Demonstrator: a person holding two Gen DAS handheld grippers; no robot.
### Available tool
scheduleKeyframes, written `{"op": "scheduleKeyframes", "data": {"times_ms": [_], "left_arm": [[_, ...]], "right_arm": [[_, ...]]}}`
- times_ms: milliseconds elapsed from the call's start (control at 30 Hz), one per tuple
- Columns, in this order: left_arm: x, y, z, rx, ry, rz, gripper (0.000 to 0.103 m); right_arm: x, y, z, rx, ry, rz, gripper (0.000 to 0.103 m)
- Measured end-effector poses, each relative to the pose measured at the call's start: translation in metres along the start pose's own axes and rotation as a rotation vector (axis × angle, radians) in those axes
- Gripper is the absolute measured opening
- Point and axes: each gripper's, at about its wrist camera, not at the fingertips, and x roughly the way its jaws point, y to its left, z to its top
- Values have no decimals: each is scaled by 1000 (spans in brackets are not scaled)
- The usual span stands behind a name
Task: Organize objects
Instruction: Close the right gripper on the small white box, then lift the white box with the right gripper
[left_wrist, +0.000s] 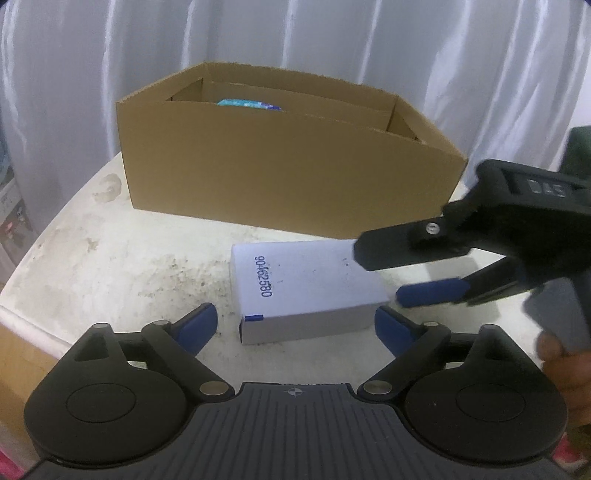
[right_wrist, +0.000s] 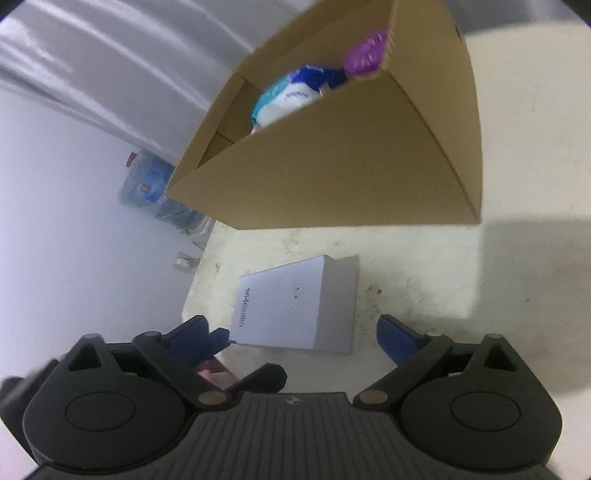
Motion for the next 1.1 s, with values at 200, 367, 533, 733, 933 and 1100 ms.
{"op": "scheduleKeyframes", "data": {"times_ms": [200,367,533,733,933,1100], "left_arm": [[10,-4,2,16,44,13,76],[11,-7,3,33,56,30,74],[8,-7,2,17,72,-1,73],[-4,-14,-4,22,99,-45,73],[-19,-29,-12,119,106,-50,80],[-7,-30,-9,153,115,-3,83]], "right_arm": [[-1,6,-2,-67,-46,-70,79],[10,-1,1,-57,-29,-67,65],[12,1,-1,-88,-1,-59,60],[8,11,-6,-144,31,-91,60],[-8,14,-14,-202,44,-149,60],[-12,12,-18,-172,26,-140,60]]}}
